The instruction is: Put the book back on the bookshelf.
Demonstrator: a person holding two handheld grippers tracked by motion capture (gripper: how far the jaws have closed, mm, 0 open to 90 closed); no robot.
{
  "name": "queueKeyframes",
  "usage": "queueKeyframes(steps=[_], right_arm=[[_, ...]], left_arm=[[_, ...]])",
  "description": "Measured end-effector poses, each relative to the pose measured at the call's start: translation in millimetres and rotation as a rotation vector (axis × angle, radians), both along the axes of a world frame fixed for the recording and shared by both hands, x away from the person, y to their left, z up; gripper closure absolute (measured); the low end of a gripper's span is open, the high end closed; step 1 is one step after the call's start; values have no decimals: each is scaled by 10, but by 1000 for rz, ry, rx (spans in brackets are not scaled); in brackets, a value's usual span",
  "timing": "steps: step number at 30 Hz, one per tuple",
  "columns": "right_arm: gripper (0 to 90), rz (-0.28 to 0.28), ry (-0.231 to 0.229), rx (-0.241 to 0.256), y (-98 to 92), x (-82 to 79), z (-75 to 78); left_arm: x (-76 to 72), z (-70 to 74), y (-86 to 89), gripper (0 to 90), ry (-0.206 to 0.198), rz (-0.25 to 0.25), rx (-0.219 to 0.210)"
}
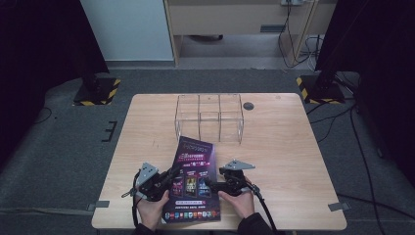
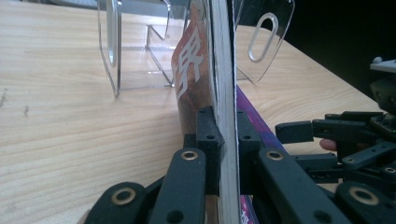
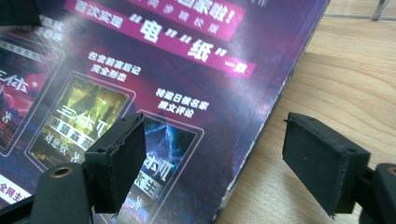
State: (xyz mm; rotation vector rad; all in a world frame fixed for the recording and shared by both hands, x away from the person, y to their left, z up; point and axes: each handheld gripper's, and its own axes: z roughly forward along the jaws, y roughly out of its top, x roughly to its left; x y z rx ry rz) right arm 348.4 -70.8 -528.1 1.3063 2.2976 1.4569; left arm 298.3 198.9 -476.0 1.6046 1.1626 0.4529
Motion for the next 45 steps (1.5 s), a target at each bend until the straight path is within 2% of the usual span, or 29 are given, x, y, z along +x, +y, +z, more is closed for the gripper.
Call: queueKeyframes(steps=[7,12,17,22,25,28,31,33,35,37,38,39,40,41,45], right_arm=[[192,24,21,24,10,13,-17],[190,39,18,40,16,24,-29],[191,61,32,72,30,39,-53],[193,77,53,102,30,54,-63],[205,108,82,134,44,61,-78],[212,116,95,139,58,56,-90],[248,118,106,137,44,62,-88],[310,113,119,145,17,67,-83],[373,99,135,169,-24,64,-68],[399,96,135,182,-47,63,-59],[428,96,140,216,-81,56,-42],[428,96,140,216,-81,56,-42],[444,101,138,249,-105,42,-25],[441,104,138,260,-108,43,-23],[441,107,145,265,-99,45,-20]], left_arm=[[-35,57,-11,841,-31,-12,-2],[-49,77,-20,841,-40,-14,-3],[-71,96,-41,841,-58,-25,-4],[-82,103,-47,841,-69,-34,-7],[-84,104,-51,841,-72,-39,-10],[-85,97,-51,841,-71,-40,-9],[-84,93,-51,841,-69,-38,-10],[-82,94,-43,841,-69,-39,-11],[-78,88,-27,841,-68,-36,-18],[-76,82,-22,841,-65,-36,-22],[-73,68,-26,841,-64,-33,-21],[-73,68,-26,841,-64,-33,-21],[-68,51,-35,841,-59,-33,-20],[-65,43,-40,841,-57,-35,-17],[-65,35,-44,841,-56,-37,-19]])
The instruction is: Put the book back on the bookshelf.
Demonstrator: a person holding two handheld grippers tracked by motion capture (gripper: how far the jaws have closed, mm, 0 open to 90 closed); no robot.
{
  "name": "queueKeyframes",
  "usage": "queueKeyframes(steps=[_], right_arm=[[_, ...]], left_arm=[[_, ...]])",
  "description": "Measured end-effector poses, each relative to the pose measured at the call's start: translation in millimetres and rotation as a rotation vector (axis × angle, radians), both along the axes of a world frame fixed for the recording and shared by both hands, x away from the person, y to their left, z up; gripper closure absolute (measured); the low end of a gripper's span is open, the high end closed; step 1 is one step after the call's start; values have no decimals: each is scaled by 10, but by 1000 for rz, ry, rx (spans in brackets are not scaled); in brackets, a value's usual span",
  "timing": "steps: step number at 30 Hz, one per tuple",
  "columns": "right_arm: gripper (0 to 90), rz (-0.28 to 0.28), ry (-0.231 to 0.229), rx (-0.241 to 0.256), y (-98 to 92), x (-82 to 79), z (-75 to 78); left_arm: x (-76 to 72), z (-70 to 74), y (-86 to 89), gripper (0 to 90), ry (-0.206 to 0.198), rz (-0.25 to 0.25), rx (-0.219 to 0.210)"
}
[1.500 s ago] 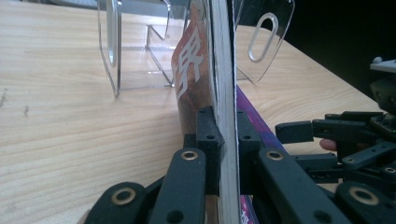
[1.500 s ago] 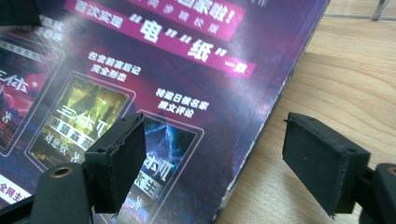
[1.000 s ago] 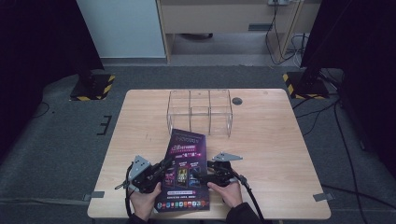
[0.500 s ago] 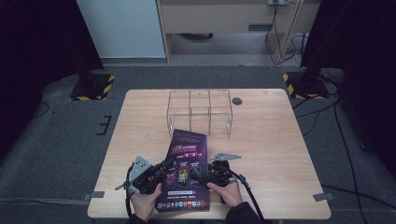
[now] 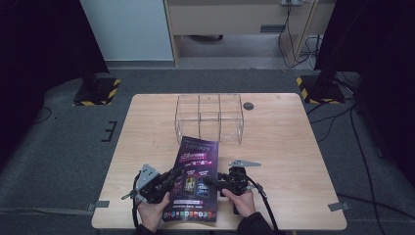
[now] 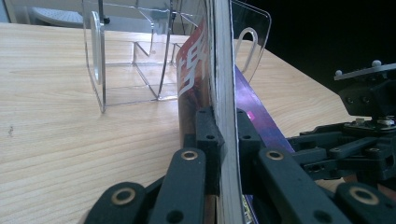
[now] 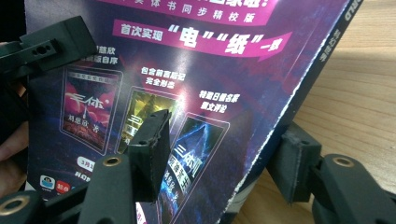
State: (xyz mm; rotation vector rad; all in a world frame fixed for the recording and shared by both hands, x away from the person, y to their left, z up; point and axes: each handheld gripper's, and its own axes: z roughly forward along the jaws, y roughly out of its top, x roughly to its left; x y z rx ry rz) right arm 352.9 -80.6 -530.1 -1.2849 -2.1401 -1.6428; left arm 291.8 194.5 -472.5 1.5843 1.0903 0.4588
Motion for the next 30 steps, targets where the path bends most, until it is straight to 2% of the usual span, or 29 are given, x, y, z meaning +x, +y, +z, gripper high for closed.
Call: queueKeyframes(steps=[5,6,9,10,11,15,16,19,26,30], right_arm=[[445,0,22,-42,32,8,-17],[449,-3,16,-67,43,11,-34],[468,-10,20,-70,44,13,-43],[522,-18,26,-72,37,12,-37],[538,-20,26,-75,31,11,-34],[609,-24,34,-62,4,1,-6],[687,-23,42,-39,-26,-6,18],[726,-14,54,-21,-51,-16,57],[758,-15,58,-5,-59,-46,96],[784,-13,36,9,-86,-63,134]], left_arm=[[-12,4,-4,841,-10,-6,-5],[-14,12,-11,841,-11,-10,-4],[-11,9,-13,841,-10,-8,-3],[-9,5,-8,841,-7,-7,-5],[-7,3,-5,841,-6,-7,-6],[-2,-4,-4,841,-2,-4,-7],[3,-7,-5,840,0,1,-3],[10,-11,4,840,6,8,1],[39,-25,56,839,25,19,-3],[63,-39,85,838,42,29,3]])
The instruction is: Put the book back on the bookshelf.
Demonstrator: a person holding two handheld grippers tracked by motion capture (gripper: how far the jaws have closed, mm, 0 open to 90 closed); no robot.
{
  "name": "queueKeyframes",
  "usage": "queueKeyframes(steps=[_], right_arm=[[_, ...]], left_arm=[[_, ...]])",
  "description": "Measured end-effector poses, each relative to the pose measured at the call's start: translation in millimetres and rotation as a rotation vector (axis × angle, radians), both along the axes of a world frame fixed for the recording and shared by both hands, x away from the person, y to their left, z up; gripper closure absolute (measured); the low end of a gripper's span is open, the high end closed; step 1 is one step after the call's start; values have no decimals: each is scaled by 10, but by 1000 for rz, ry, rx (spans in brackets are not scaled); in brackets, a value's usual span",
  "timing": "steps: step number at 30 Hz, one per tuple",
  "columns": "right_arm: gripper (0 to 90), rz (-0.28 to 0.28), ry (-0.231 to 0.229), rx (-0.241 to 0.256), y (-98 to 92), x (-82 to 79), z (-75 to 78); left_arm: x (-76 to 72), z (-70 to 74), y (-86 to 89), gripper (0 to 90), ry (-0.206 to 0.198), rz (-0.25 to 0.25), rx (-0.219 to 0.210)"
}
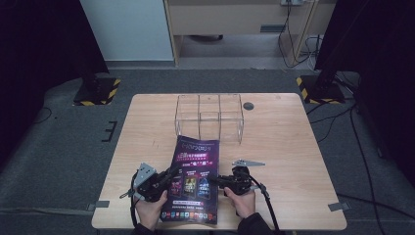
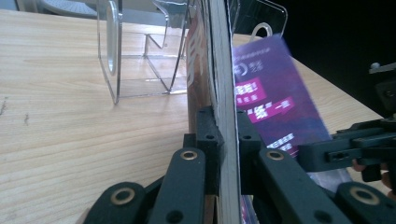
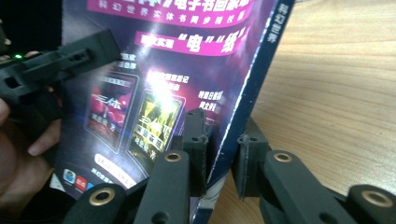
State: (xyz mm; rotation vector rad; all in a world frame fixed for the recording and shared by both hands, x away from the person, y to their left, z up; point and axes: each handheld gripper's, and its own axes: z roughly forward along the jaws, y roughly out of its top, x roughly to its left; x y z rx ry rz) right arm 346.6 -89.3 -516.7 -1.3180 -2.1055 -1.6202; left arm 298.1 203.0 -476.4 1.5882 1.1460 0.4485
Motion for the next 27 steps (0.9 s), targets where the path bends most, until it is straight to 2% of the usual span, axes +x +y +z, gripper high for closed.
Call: queueKeyframes(steps=[7,14,19,27], right_arm=[[805,-2,-16,15,-34,-21,65],[834,4,-37,25,-57,-30,171],[843,8,-57,17,-73,-36,227],[844,26,-77,13,-92,-47,319]], left_arm=[[25,-23,26,827,23,11,2],[71,-73,62,774,57,25,6],[100,-115,72,712,76,26,3],[124,-159,92,568,79,42,-2]])
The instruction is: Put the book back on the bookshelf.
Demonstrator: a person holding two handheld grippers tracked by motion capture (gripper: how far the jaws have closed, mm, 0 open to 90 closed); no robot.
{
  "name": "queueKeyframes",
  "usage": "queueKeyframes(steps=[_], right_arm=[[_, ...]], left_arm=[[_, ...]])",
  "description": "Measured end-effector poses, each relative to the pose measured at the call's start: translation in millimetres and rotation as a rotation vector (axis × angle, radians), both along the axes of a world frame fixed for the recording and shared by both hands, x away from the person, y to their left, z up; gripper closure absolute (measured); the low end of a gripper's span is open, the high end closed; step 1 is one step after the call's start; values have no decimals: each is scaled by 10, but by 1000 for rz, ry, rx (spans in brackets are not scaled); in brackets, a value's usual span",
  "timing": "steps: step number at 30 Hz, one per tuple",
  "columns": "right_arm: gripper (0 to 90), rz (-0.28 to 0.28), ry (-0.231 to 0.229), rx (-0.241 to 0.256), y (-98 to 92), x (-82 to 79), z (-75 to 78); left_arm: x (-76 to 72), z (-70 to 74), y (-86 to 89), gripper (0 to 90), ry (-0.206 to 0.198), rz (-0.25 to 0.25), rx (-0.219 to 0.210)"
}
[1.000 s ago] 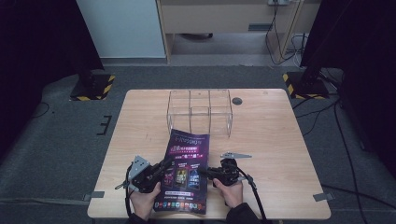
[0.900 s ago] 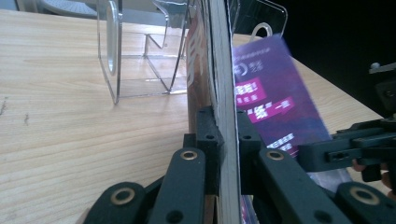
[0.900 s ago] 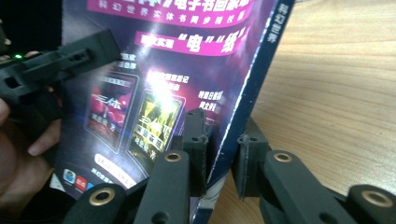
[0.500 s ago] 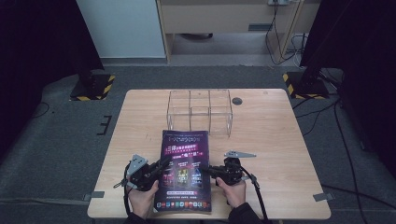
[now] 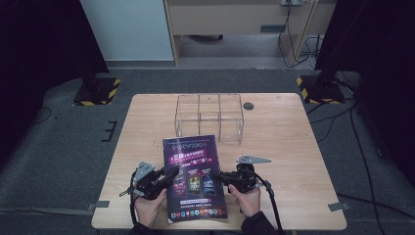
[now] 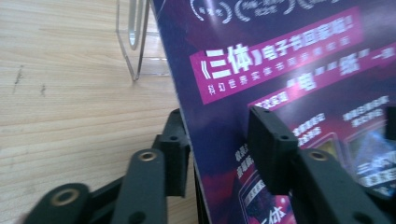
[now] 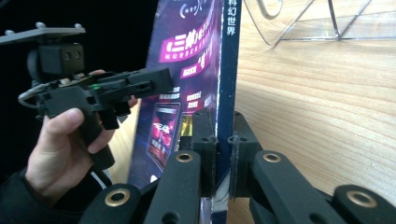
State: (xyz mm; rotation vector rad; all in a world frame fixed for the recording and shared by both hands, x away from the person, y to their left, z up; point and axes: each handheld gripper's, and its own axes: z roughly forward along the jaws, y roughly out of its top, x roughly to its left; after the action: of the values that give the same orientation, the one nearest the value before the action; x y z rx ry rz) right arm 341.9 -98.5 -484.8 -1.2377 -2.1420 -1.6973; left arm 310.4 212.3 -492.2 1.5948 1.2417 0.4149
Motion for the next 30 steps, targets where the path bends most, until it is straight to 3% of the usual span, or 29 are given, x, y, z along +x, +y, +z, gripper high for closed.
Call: queueKeyframes(steps=[6,12,15,21,25,30], right_arm=[[845,12,-16,6,5,-23,60],[845,29,-41,-2,38,-48,138],[846,29,-49,-3,35,-48,157],[846,30,-82,16,47,-63,283],[846,24,-104,21,48,-67,356],[846,4,-144,37,21,-67,480]], left_arm=[[15,-26,36,464,17,2,-4],[10,-44,76,362,10,34,37],[9,-57,132,328,21,51,29],[41,-144,251,306,52,123,73],[57,-174,294,297,65,147,79],[97,-239,332,276,86,175,140]])
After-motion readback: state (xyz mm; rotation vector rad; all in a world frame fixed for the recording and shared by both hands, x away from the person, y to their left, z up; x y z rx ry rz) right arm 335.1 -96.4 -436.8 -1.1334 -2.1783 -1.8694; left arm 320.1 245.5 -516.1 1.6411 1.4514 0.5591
